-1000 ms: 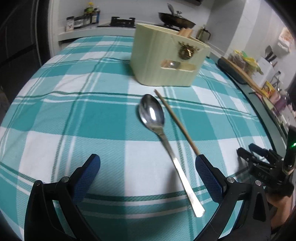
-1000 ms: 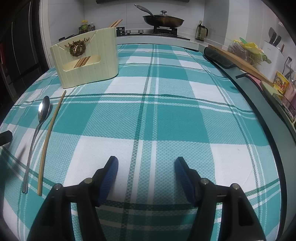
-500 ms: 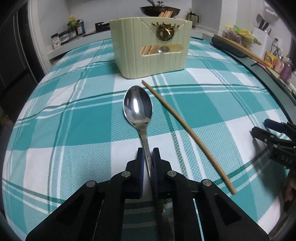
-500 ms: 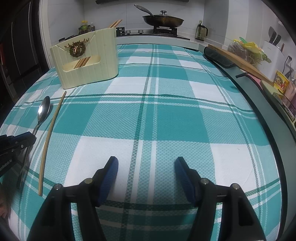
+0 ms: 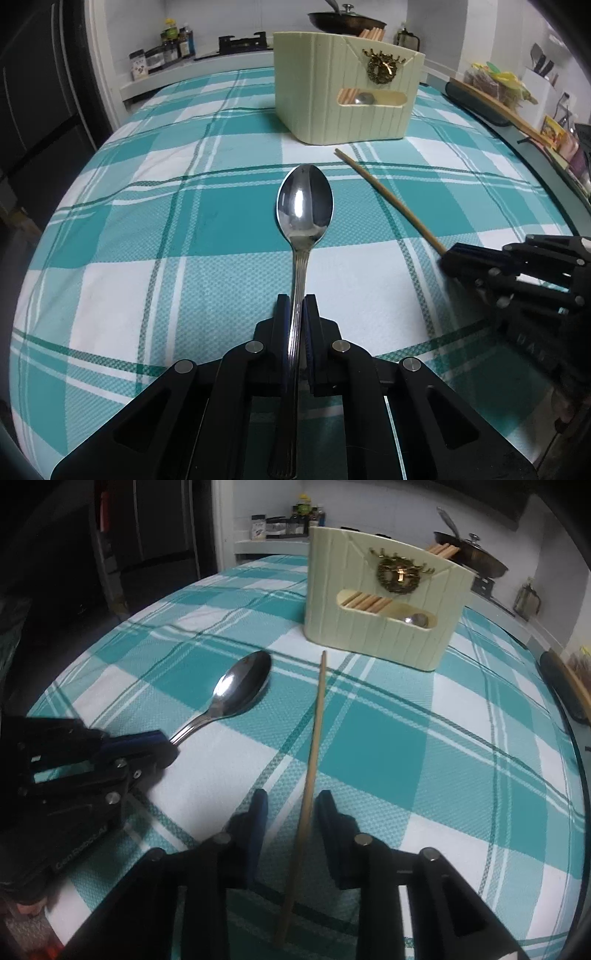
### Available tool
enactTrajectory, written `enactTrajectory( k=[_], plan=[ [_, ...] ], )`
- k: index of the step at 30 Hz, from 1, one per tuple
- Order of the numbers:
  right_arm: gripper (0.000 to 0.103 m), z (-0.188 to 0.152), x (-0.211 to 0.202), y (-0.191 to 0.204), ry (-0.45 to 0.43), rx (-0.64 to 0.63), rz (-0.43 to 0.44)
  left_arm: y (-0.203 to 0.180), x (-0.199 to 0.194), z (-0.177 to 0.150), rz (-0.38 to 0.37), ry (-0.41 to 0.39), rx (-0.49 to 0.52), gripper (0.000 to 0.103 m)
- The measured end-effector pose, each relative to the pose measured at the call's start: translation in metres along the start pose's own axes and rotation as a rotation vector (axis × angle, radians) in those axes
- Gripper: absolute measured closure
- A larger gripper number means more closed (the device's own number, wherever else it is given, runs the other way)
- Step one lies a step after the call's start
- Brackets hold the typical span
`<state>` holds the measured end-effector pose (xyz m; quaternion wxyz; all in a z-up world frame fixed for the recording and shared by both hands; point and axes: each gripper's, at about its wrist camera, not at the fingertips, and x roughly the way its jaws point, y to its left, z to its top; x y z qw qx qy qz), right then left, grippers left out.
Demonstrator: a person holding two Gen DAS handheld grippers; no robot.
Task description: Organize utensils
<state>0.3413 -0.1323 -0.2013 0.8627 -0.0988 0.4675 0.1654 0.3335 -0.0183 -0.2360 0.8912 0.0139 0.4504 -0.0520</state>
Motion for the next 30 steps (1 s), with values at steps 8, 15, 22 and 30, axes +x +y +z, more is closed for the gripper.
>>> enactTrajectory(
  k=[8,15,22,30],
  plan=[
    [0.097,-0.054,-0.035,-0.056,-0.021,0.168,-0.146,0.04,-0.006,-0.007,0.003,-0.006,-0.055,0.095],
    [0.091,-0.086,-0.065,-0.087,-0.008,0.23,-0.2,0.073,-0.009,-0.01,-0.097,0.015,-0.068,0.089],
    [0.033,-0.078,-0.051,-0.094,0.03,0.193,-0.139,0.063,-0.009,-0.019,-0.032,0.035,0.051,0.012],
    [0.021,-0.075,-0.042,-0.1,-0.041,0.194,-0.122,0.066,-0.005,-0.02,-0.012,0.06,0.049,0.0]
  ],
)
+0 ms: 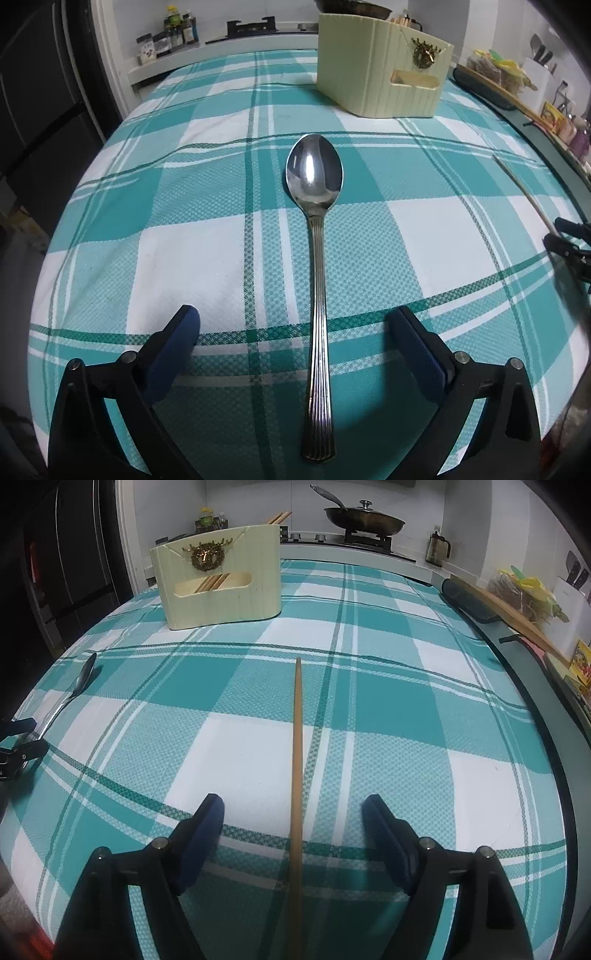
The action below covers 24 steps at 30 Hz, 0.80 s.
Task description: Organize utensils
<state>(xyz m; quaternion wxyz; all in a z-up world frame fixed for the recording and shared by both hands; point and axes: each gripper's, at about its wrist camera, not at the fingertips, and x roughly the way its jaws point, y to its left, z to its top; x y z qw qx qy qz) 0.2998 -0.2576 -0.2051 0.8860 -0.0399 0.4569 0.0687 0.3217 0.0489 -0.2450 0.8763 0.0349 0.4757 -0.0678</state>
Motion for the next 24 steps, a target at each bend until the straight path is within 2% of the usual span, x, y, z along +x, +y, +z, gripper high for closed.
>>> enactTrajectory(
  k=[10,12,14,15,18,20,24],
  plan=[
    [0.021,0.0,0.0,-0.001,-0.005,0.001,0.001,0.0,0.002,-0.001,-0.009,0.006,0.007,0.0],
    [0.021,0.005,0.0,-0.002,0.046,-0.018,0.017,0.001,0.002,0.006,-0.036,0.061,0.043,0.001],
    [0.022,0.014,0.001,-0.004,0.157,-0.062,0.055,0.006,-0.002,0.015,-0.038,0.077,0.059,0.002],
    [0.026,0.018,0.001,-0.005,0.198,-0.082,0.074,0.009,-0.005,0.021,-0.04,0.068,0.06,0.002],
    [0.048,0.029,0.003,-0.009,0.292,-0.106,0.129,0.009,-0.007,0.041,-0.078,0.063,0.073,0.002],
    [0.05,0.037,0.01,-0.008,0.32,-0.121,0.125,0.002,-0.001,0.053,-0.069,0.057,0.099,0.002],
    [0.051,0.057,0.03,-0.004,0.318,-0.142,0.096,-0.01,0.027,0.073,-0.021,0.107,0.117,0.002]
  ],
)
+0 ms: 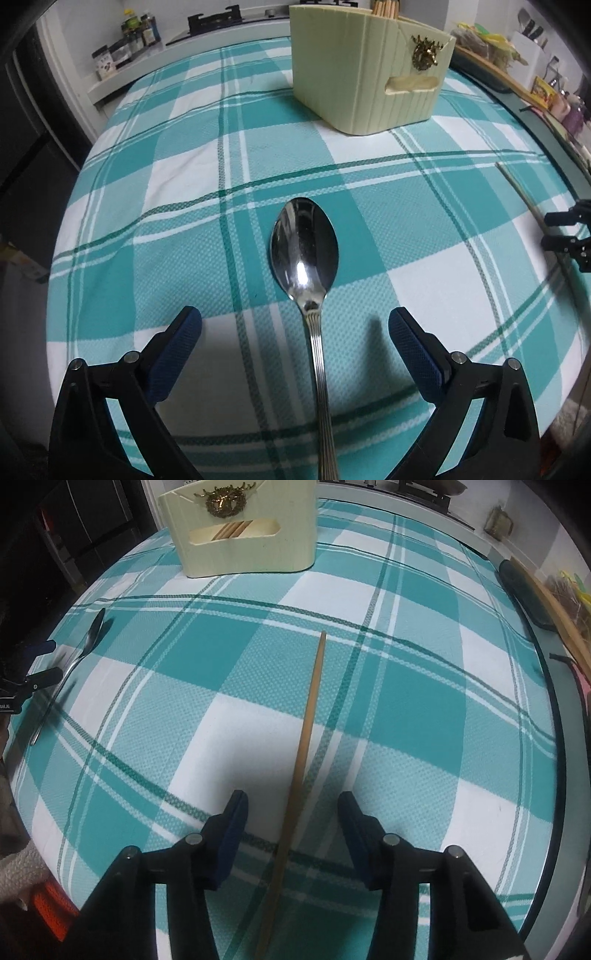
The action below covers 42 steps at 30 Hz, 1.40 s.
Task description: Organize utensils
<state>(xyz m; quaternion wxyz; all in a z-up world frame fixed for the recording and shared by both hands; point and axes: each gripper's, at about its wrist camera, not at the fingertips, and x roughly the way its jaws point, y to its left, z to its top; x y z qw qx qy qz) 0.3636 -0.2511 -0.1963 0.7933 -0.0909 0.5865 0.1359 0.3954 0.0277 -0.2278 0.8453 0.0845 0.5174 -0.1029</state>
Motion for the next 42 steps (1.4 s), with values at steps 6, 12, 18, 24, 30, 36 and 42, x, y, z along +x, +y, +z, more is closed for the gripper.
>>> enactTrajectory(
  k=[6,12,18,24,30,36,42],
  plan=[
    [0.064,0.048,0.017,-0.009,-0.04,0.06,0.005,0.002,0.022,0.027,-0.025,0.022,-0.051,0.038],
    [0.097,0.064,0.003,-0.017,-0.119,0.156,0.019,0.014,0.004,0.033,-0.051,-0.037,-0.103,0.061],
    [0.097,0.033,-0.09,0.003,-0.391,0.119,0.05,0.032,-0.069,0.011,-0.135,-0.242,-0.174,0.061],
    [0.097,0.004,-0.159,0.022,-0.578,0.082,0.039,0.033,-0.126,-0.007,-0.163,-0.38,-0.204,0.061],
    [0.097,-0.009,-0.192,0.037,-0.693,0.085,0.018,0.03,-0.159,-0.012,-0.207,-0.454,-0.214,0.061],
    [0.097,-0.008,-0.208,0.041,-0.755,0.092,0.029,0.024,-0.174,-0.011,-0.215,-0.465,-0.194,0.061],
    [0.097,0.0,-0.206,0.04,-0.746,0.081,0.024,0.024,-0.176,-0.002,-0.224,-0.466,-0.181,0.061]
  ],
)
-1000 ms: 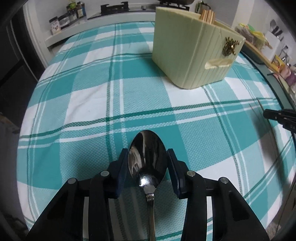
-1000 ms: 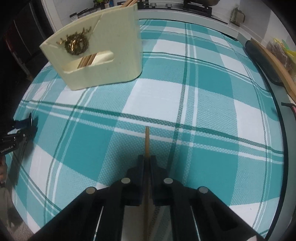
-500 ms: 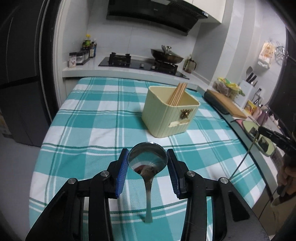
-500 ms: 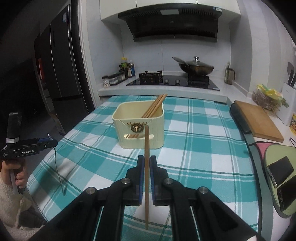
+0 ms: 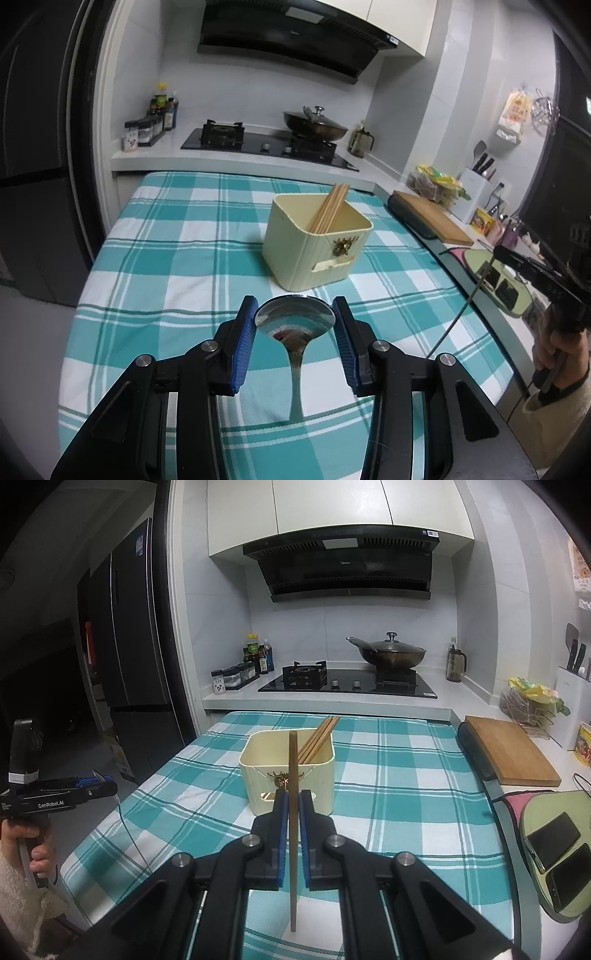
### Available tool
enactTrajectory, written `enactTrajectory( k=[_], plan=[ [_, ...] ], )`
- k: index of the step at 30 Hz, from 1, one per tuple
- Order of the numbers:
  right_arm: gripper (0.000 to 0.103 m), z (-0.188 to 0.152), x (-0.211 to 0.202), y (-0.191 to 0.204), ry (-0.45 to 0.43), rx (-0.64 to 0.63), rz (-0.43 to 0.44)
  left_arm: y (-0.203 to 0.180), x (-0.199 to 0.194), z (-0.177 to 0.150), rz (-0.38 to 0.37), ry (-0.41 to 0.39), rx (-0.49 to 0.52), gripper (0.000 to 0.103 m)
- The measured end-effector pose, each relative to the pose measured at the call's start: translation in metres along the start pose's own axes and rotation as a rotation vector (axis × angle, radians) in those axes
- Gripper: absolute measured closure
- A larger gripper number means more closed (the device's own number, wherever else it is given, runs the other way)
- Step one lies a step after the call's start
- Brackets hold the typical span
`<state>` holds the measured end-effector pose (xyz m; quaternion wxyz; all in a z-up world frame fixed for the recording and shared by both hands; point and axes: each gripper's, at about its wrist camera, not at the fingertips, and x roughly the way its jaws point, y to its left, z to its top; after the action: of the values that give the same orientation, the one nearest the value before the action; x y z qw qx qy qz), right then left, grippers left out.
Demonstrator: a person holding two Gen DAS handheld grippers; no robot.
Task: Organize utensils
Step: 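Carry the spoon and chopstick into the cream holder and open both grippers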
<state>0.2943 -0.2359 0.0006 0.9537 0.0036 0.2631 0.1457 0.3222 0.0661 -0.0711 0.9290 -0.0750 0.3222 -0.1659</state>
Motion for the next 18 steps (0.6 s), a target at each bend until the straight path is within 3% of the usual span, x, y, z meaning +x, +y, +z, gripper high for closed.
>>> enactTrajectory(
  k=[4,8,13,18],
  plan=[
    [0.097,0.002,0.014,-0.007,0.029,-0.003,-0.013,0.0,0.004,0.011,-0.013,0.013,0.002,0.061],
    [0.097,0.023,0.023,-0.015,0.019,-0.011,-0.018,-0.003,-0.005,0.049,-0.06,-0.032,-0.002,0.061],
    [0.097,0.08,0.028,-0.015,-0.087,-0.049,-0.035,-0.019,-0.012,0.12,-0.098,-0.13,0.015,0.061],
    [0.097,0.136,0.049,-0.011,-0.212,-0.037,-0.036,-0.043,0.015,0.184,-0.044,-0.238,0.049,0.061]
  ],
)
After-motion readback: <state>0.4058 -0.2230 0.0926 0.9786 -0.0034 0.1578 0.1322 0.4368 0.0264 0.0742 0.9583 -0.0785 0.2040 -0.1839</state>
